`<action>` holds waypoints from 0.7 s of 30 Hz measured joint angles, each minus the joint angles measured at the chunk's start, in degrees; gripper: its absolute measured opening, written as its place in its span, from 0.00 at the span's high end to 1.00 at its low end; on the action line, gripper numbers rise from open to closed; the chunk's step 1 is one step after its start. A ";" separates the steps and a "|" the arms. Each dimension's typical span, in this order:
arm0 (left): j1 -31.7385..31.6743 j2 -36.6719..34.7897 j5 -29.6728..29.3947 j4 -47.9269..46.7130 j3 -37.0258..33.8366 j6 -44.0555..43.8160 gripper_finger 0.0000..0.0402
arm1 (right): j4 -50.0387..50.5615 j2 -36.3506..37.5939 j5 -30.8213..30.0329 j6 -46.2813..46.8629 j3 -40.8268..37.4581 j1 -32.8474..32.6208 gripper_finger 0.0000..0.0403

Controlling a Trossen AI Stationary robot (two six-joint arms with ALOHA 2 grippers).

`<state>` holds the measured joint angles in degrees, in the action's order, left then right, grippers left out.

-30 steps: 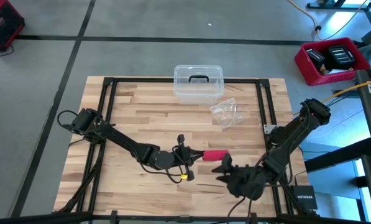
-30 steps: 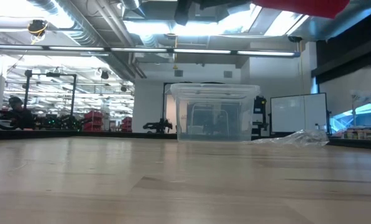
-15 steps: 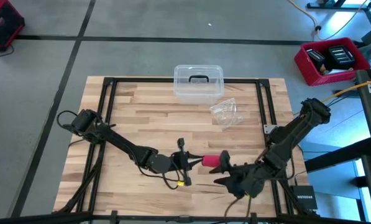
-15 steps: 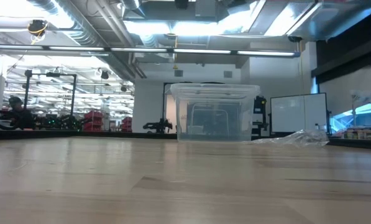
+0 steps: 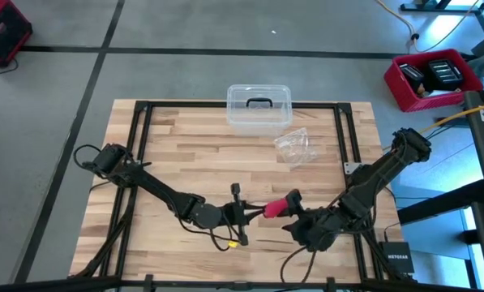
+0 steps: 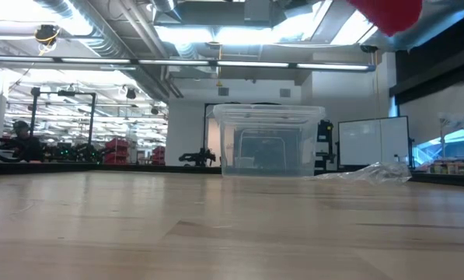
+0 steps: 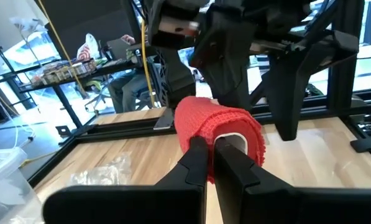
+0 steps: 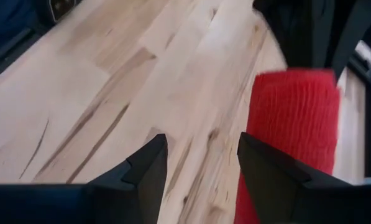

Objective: Roll bandage
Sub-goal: Roll the red bandage

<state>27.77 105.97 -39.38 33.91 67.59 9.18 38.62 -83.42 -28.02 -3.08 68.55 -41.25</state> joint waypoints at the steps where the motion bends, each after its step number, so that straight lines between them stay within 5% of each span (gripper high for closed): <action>1: 0.00 0.00 0.04 0.04 0.00 -0.03 0.99 | 0.79 0.00 0.28 0.92 0.00 -0.02 0.51; 21: 0.04 -0.02 0.55 0.09 0.02 -0.91 0.99 | 1.32 -0.02 2.69 3.35 -0.09 0.04 0.51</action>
<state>27.81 105.95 -38.83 34.00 67.61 8.27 39.94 -83.44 -25.33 0.27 68.47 -41.22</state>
